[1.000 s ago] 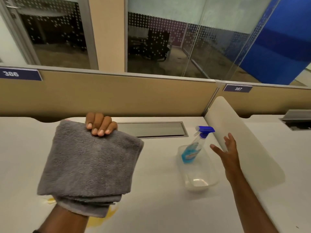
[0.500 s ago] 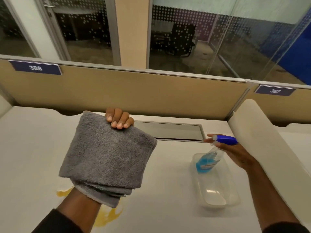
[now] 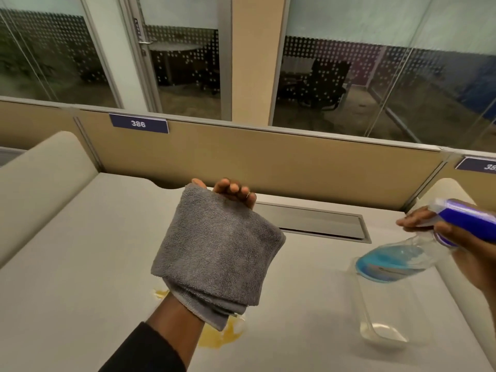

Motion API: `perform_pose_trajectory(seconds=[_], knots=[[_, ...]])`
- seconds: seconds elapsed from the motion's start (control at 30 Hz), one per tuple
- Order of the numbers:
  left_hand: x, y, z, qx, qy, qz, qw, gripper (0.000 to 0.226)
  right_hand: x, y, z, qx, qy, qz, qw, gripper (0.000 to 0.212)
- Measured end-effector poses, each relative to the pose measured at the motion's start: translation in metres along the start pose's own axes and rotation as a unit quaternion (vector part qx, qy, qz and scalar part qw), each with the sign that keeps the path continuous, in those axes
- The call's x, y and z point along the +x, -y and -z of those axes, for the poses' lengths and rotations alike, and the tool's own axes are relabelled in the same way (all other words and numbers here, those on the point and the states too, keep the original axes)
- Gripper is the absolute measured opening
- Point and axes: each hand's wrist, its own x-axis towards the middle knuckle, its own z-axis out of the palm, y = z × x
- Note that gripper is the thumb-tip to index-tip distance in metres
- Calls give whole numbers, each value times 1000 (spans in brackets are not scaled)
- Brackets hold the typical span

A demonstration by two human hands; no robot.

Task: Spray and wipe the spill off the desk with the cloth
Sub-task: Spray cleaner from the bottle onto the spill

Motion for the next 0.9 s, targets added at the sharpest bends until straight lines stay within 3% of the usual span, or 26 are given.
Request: perform_pose_trajectory(seconds=[0.03, 0.1, 0.17, 0.23, 0.43, 0.57, 0.9], knots=[[-5, -4, -10, -12, 68, 17, 997, 81, -2, 17, -12, 5, -6, 22, 1000, 18], [-9, -14, -24, 34, 170, -14, 985, 76, -8, 61, -48, 11, -4, 59, 998, 35], [-10, -25, -31, 40, 299, -4, 953, 79, -19, 97, -94, 62, 9, 99, 993, 15], [-14, -39, -34, 21, 370, 46, 928, 84, -33, 123, -140, 83, 20, 127, 988, 19], [-35, -74, -55, 9, 402, 54, 914, 82, -65, 151, -260, 32, 46, 96, 994, 26], [-47, -94, -67, 26, 400, 48, 915, 80, -77, 168, -319, 48, 18, 90, 995, 26], [-62, -116, -102, 141, 383, 85, 909, 80, -82, 198, -373, 36, -9, 116, 993, 34]])
